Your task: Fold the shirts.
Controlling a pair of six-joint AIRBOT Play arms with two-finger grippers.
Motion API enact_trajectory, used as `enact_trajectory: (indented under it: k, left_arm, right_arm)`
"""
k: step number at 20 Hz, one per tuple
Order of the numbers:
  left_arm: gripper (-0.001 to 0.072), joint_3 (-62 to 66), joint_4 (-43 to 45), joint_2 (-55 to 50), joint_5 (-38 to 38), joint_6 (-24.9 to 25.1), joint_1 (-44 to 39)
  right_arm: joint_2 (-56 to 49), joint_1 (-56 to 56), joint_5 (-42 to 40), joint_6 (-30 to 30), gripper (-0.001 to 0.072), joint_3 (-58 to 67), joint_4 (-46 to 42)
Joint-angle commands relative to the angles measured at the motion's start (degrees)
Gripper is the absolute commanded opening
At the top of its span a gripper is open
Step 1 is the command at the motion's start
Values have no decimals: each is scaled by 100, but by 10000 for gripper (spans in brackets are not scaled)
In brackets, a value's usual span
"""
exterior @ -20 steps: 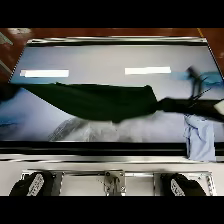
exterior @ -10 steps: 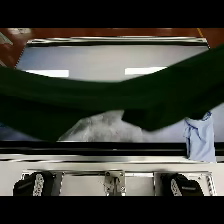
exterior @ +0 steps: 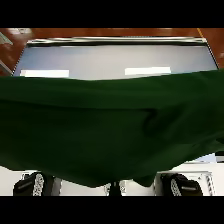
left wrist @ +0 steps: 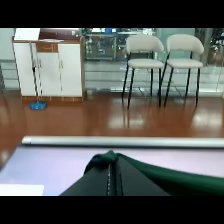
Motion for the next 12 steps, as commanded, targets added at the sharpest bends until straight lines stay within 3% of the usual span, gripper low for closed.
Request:
enact_trajectory:
  k: [1,5,7,12]
  left_arm:
    - [34,92,168,-155,-1143,144,59]
    - [35,-83,219,-590,-2138,146,107]
    - [34,-389,214,-876,-2243,144,107]
    - [34,-1355,229,-1978,-1950,236,42]
  right_arm:
    - [-46,-35,807,48,50,13,-70]
    - [-514,-35,2426,76,49,2,-339]
    - [-951,-35,2900,76,49,-129,-339]
    - [-2210,22,1921,57,49,-1086,-160]
